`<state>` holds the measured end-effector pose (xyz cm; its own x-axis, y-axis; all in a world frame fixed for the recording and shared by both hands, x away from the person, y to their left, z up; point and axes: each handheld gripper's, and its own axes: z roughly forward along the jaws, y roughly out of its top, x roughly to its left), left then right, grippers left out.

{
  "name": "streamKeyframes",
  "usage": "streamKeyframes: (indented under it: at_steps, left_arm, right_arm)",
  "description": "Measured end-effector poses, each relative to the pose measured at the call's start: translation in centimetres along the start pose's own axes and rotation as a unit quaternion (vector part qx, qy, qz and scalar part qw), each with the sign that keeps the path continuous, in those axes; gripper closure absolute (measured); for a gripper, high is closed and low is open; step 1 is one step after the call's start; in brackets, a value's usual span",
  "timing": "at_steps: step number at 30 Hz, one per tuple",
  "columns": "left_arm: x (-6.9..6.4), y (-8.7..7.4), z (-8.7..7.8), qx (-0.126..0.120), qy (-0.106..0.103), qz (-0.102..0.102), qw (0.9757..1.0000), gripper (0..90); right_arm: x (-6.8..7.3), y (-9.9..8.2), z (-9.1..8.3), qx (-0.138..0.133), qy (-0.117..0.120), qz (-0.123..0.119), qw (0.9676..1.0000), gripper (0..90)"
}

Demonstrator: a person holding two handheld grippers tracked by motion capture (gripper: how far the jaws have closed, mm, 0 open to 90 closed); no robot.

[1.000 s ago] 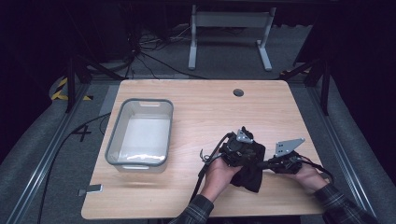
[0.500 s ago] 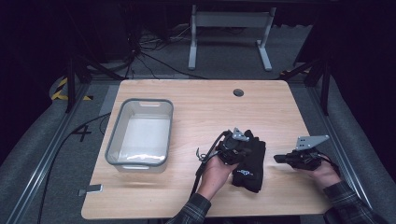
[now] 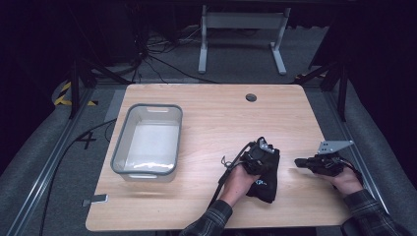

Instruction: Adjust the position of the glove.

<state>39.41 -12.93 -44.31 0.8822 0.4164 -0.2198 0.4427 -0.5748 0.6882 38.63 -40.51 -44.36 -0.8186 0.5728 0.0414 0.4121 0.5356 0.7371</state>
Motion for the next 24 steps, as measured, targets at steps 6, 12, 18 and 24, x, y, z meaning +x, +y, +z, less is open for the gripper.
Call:
streamKeyframes:
  at_steps: [6,12,18,24]
  left_arm:
    - [-0.4,0.0,0.9,0.005,0.0,0.006,1.0,89.8]
    - [-0.7,0.1,-0.8,-0.009,0.003,0.013,0.9999,89.6]
    - [-1.0,-1.0,-2.8,-0.011,0.01,0.009,0.9998,89.7]
    - [-0.8,-3.1,-4.5,-0.014,0.016,-0.006,0.9998,89.7]
  right_arm:
    - [0.2,0.2,0.1,0.001,0.005,-0.002,1.0,88.4]
    - [0.8,1.0,0.4,-0.009,0.019,-0.011,0.9997,89.4]
    - [1.4,2.5,1.6,-0.007,0.033,-0.027,0.9991,89.6]
    - [2.0,4.2,2.7,-0.016,0.039,-0.042,0.9983,89.8]
